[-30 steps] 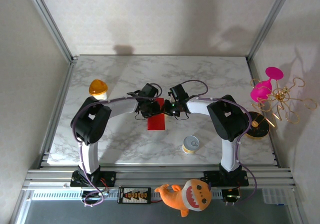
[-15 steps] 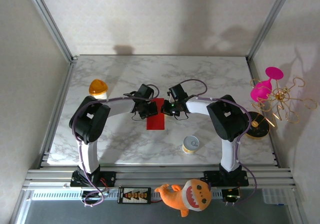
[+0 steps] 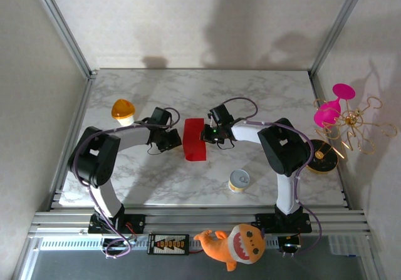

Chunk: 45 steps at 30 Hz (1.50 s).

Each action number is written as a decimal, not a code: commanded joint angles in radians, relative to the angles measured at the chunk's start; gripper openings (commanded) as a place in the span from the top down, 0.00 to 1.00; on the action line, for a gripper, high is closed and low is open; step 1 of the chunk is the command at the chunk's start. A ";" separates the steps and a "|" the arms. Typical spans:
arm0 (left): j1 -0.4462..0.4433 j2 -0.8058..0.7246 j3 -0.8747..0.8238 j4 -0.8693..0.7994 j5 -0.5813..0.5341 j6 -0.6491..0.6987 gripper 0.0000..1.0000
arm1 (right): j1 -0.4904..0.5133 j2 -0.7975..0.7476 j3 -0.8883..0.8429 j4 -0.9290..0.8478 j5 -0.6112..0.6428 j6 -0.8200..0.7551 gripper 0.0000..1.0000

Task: Fold a paper plane with a square sheet of paper (pick it up from the middle)
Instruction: First fold in half a square sheet of paper at the center of the table.

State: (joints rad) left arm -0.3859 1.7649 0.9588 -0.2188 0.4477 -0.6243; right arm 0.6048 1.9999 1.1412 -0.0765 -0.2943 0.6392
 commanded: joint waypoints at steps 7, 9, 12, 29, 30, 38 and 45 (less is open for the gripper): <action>-0.057 -0.015 0.025 0.140 0.089 -0.100 0.87 | -0.014 0.131 -0.069 -0.247 0.233 -0.024 0.97; -0.079 0.027 0.043 0.143 0.092 -0.106 0.88 | -0.014 0.131 -0.067 -0.245 0.228 -0.025 0.97; -0.094 0.064 0.046 0.145 0.097 -0.105 0.88 | -0.014 0.130 -0.065 -0.247 0.228 -0.027 0.97; -0.087 0.082 -0.053 0.051 0.051 0.010 0.90 | -0.013 0.142 -0.053 -0.258 0.233 -0.041 0.97; -0.087 0.078 -0.061 0.046 0.046 0.018 0.90 | -0.014 0.141 -0.052 -0.258 0.233 -0.041 0.97; -0.087 -0.015 -0.150 -0.014 0.025 0.070 0.93 | -0.014 0.145 -0.044 -0.265 0.235 -0.042 0.97; -0.087 -0.088 -0.149 -0.096 0.009 0.128 0.94 | -0.015 0.148 -0.039 -0.270 0.242 -0.049 0.97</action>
State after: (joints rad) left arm -0.4797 1.7031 0.8276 -0.1596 0.4904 -0.5446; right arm 0.6067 2.0098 1.1759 -0.1200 -0.2874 0.6170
